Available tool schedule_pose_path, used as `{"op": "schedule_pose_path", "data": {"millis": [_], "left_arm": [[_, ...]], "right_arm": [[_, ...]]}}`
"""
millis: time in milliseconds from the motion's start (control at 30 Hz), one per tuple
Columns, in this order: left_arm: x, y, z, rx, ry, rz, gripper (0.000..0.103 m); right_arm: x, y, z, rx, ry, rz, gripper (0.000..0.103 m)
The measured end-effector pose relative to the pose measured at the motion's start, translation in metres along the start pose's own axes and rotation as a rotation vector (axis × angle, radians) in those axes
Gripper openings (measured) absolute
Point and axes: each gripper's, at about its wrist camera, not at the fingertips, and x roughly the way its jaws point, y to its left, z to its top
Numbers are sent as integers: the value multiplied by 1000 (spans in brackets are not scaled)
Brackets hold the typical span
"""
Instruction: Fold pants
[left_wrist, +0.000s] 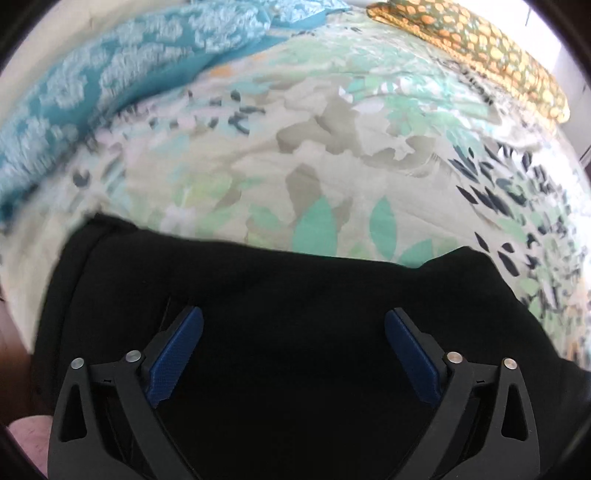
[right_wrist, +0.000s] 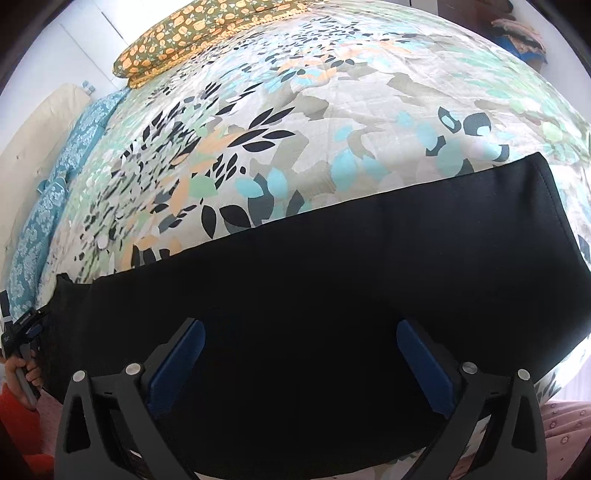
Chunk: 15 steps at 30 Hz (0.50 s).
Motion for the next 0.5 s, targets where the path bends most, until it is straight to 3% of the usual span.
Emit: {"op": "schedule_pose_path", "data": {"millis": [200, 333, 500], "left_arm": [[-18, -29, -8, 49, -41, -76, 99], [-22, -59, -21, 127, -9, -117, 99], [-28, -85, -38, 245, -1, -92, 99]], "right_arm": [[-19, -19, 1, 103, -82, 78, 103], [-55, -70, 17, 285, -206, 187, 103], [-97, -155, 57, 398, -257, 130, 103]]}}
